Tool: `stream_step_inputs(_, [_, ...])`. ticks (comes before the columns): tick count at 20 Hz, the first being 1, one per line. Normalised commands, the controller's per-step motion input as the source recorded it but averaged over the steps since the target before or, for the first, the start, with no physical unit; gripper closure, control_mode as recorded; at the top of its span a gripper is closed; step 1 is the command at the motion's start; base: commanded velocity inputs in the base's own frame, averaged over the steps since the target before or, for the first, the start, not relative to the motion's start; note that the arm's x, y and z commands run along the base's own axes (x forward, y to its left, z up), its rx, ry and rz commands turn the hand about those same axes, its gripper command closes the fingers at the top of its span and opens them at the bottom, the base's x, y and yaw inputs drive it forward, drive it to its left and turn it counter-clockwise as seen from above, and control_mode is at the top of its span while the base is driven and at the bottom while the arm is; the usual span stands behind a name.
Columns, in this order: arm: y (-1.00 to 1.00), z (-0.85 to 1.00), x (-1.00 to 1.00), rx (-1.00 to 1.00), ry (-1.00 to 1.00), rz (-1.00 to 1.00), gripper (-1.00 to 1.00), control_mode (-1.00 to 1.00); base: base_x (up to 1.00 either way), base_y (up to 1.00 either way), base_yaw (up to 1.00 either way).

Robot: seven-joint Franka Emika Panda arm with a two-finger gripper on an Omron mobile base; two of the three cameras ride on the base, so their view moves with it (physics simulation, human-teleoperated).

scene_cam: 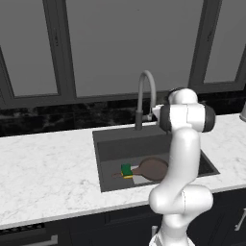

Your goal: Pick the pan and sponge and place them into the sink. Then turn on the water.

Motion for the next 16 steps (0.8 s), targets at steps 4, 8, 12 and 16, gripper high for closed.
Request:
stream_step_inputs(4, [0.00,-0.12,0.36,0.00,0.00,0.00,-1.00,-1.00,0.00,0.00,0.00])
stream_step_inputs(8, [0.00,-0.07,0.29,0.00,0.00,0.00,-1.00,-1.00,0.00,0.00,0.00])
stream_step_inputs(12, [0.00,-0.06,0.26,0.00,0.00,0.00,-1.00,-1.00,0.00,0.00,0.00])
stream_step_inputs(16, [0.00,-0.06,0.22,0.00,0.00,0.00,-1.00,-1.00,0.00,0.00,0.00])
